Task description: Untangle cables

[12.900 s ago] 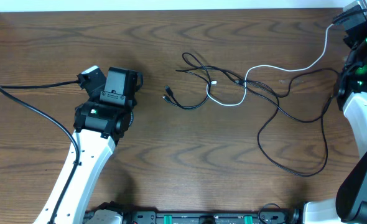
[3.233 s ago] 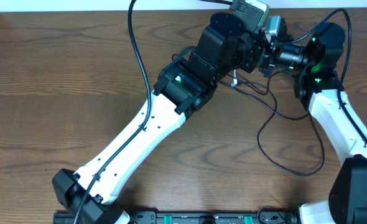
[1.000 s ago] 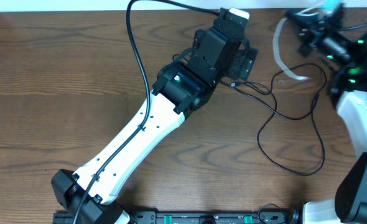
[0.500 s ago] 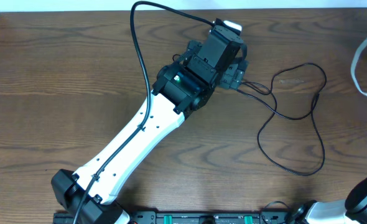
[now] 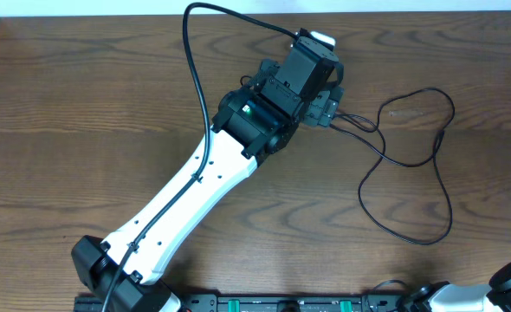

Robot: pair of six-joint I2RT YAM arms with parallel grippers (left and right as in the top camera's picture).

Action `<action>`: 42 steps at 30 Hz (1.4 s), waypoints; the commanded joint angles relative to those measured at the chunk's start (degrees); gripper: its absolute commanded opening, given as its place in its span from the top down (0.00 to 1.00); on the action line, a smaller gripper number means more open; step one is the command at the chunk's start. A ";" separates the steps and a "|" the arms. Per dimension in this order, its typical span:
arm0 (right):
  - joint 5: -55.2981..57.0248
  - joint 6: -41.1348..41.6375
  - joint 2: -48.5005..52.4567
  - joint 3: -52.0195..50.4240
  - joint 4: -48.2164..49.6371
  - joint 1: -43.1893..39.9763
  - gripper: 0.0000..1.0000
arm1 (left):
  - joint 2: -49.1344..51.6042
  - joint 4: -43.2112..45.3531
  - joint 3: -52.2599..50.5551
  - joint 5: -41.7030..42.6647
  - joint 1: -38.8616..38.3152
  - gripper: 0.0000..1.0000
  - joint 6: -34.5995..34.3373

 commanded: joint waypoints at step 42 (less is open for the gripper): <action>25.00 3.06 10.16 0.63 -10.91 -12.63 0.40 | -0.72 -0.15 0.57 -0.76 0.02 0.05 0.15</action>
